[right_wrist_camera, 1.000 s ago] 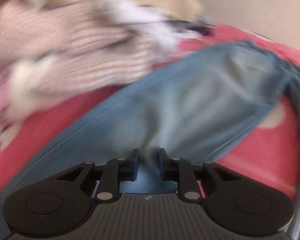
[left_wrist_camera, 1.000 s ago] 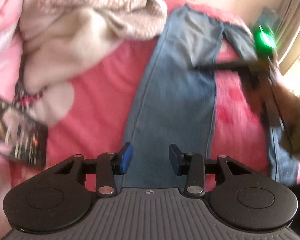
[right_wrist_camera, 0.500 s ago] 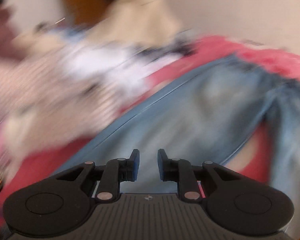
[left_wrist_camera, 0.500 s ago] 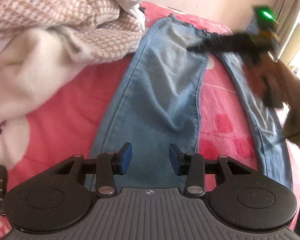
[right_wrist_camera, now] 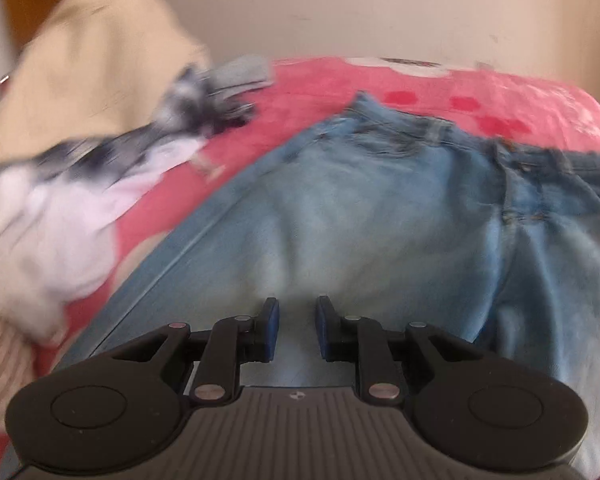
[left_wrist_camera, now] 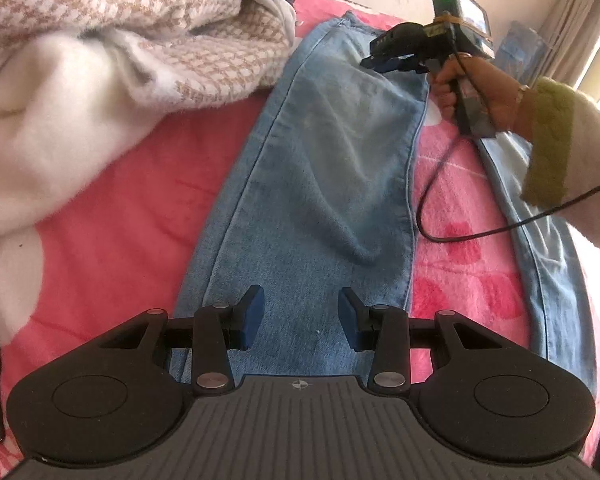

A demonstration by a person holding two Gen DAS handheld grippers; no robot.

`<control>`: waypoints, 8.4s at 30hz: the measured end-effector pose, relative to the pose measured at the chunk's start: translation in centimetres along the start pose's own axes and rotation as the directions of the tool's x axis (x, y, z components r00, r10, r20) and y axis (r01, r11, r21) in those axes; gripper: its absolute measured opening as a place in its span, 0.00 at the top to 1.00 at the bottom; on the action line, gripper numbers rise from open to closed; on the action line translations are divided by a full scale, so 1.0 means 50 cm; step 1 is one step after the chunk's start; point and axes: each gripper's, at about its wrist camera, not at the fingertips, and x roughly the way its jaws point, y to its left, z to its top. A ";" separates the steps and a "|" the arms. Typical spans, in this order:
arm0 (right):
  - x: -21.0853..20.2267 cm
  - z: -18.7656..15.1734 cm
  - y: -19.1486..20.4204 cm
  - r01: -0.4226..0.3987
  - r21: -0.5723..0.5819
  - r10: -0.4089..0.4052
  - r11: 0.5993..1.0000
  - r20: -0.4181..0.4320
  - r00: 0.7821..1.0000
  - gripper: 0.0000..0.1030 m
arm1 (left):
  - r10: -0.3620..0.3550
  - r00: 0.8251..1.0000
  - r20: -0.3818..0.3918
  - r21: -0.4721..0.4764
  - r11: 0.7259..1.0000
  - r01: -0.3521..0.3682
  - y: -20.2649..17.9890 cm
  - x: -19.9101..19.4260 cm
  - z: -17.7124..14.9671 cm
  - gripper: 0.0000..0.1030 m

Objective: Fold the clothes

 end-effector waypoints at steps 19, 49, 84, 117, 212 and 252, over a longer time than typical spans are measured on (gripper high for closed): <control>-0.386 -0.319 0.169 -0.392 -0.131 0.353 0.911 -0.246 0.903 0.78 | 0.039 0.996 0.074 -0.062 0.997 -0.034 -0.011 -0.037 -0.046 0.61; -0.251 -0.313 0.238 -0.205 -0.088 0.194 0.975 -0.120 0.974 0.78 | 0.014 0.999 0.041 0.102 0.995 -0.018 -0.014 -0.035 -0.116 0.61; -0.581 -0.448 0.077 -0.135 0.114 0.146 0.984 -0.087 0.986 0.75 | 0.089 0.996 0.016 0.112 0.990 -0.090 -0.020 -0.150 -0.227 0.60; -0.578 -0.456 0.045 -0.118 0.180 0.131 0.977 -0.063 0.989 0.75 | 0.132 0.991 0.023 0.121 0.984 -0.134 -0.021 -0.135 -0.221 0.60; -0.643 -0.637 -0.025 0.116 0.179 -0.111 0.977 -0.040 0.993 0.75 | 0.134 0.987 0.089 0.172 0.974 -0.148 -0.169 0.020 -0.033 0.53; -0.479 -0.583 -0.042 0.441 0.170 -0.468 0.881 0.186 0.864 0.00 | 0.159 0.983 0.087 0.107 0.980 -0.168 -0.139 0.010 -0.030 0.53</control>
